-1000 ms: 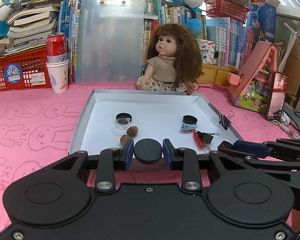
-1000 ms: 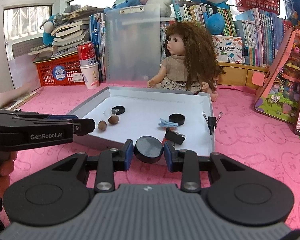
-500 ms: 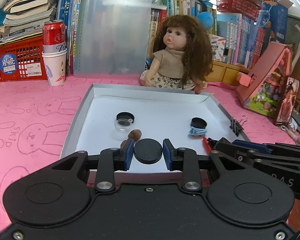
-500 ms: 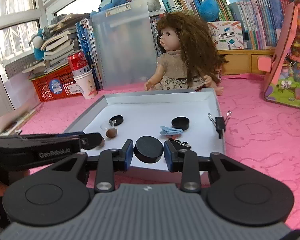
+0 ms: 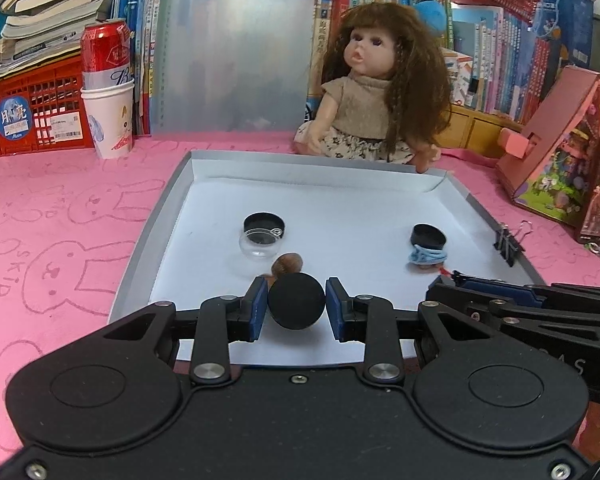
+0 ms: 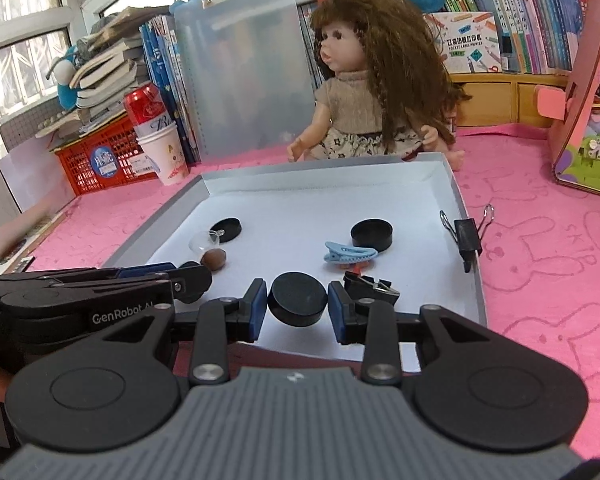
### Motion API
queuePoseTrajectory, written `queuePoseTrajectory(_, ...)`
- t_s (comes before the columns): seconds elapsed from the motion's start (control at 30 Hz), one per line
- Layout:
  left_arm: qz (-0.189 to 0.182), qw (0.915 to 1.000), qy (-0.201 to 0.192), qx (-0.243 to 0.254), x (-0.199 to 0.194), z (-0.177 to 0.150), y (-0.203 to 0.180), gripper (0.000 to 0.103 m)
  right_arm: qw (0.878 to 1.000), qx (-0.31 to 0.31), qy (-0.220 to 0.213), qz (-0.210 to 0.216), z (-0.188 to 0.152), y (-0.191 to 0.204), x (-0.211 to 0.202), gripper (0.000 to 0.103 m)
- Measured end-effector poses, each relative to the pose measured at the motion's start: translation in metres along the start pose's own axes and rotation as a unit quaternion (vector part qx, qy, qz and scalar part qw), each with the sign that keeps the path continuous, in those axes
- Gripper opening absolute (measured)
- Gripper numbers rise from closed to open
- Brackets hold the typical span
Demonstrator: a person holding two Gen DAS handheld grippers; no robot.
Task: Organize rigid objects
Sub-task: 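Carry the lid with right tool while left tool carries its lid into the tray, then open right tool to drop its lid while left tool releases its lid, then withdraw both tools from the tray toward the items on the table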
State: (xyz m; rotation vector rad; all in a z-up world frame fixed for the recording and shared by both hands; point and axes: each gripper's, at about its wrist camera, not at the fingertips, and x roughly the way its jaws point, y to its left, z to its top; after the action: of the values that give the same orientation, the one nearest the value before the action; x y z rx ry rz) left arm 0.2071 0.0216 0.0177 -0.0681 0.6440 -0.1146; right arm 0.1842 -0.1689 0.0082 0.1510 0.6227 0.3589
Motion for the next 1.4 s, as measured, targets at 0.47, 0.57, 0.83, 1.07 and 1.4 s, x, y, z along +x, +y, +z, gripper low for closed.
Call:
queuePoseTrajectory(0.47, 0.025, 0.9997, -0.002, 0.001, 0.025, 0.018, 0.007, 0.03, 1.0, -0.007, 0.008, -0.027, 0.017, -0.005, 0.022, 0.039)
queuePoseTrajectory(0.57, 0.03, 0.9995, -0.001, 0.002, 0.031, 0.023, 0.007, 0.03, 0.999, -0.009, 0.008, -0.035, 0.022, -0.005, 0.027, 0.039)
queuePoseTrajectory(0.83, 0.03, 0.9995, -0.013, 0.0, 0.022, 0.024, 0.006, 0.044, 0.999, -0.016, -0.007, -0.03, 0.025, 0.001, 0.025, 0.057)
queuePoseTrajectory(1.07, 0.019, 0.9996, -0.021, 0.003, 0.003, 0.026, 0.005, 0.055, 0.999, -0.018, -0.025, -0.024, 0.027, 0.006, 0.011, 0.064)
queuePoseTrajectory(1.4, -0.011, 0.9991, -0.039, 0.007, -0.045, 0.017, 0.0, 0.065, 0.998, -0.024, -0.051, -0.03, 0.022, 0.004, -0.03, 0.079)
